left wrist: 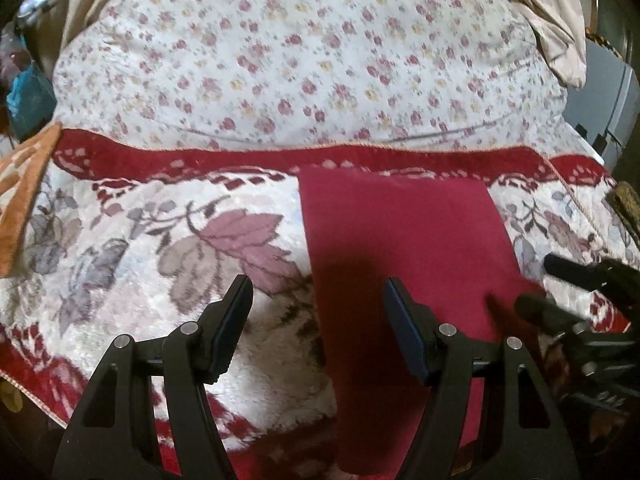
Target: Fold small clothes
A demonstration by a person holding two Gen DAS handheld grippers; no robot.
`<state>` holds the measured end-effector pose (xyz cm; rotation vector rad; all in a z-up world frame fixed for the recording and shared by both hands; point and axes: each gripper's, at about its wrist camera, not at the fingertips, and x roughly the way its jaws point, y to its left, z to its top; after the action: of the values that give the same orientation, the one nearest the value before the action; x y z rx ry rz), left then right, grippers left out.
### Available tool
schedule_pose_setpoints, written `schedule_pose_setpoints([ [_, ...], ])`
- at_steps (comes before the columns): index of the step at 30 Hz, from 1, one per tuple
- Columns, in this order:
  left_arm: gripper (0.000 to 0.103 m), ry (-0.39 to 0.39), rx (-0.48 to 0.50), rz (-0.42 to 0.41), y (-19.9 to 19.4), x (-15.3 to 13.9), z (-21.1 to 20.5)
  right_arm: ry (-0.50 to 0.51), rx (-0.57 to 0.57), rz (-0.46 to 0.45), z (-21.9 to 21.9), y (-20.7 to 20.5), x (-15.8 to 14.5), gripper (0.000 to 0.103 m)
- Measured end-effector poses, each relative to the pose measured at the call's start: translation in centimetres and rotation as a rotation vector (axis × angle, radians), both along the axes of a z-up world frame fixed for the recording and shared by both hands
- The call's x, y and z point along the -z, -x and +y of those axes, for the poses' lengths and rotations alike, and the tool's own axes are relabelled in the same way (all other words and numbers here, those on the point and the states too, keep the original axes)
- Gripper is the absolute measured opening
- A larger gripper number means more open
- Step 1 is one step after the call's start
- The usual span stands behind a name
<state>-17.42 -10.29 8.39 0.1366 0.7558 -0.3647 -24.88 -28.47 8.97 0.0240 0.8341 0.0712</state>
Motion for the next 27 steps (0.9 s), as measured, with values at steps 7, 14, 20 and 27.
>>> schedule_pose_setpoints([
  [7, 0.068, 0.008, -0.022, -0.041, 0.9, -1.6, 0.6, -0.021, 0.085, -0.116, 0.3, 0.6, -3.0, 0.083],
  [14, 0.068, 0.013, -0.042, -0.090, 1.9, -3.0, 1.2, -0.051, 0.095, -0.120, 0.9, 0.6, -3.2, 0.091],
  [20, 0.068, 0.020, -0.059, -0.115, 2.2, -3.6, 1.7, -0.054, 0.109, -0.125, 0.7, 0.5, -3.4, 0.092],
  [27, 0.068, 0.010, -0.065, -0.120, 2.2, -3.4, 1.6, -0.056, 0.117, -0.119, 0.6, 0.4, -3.4, 0.093],
])
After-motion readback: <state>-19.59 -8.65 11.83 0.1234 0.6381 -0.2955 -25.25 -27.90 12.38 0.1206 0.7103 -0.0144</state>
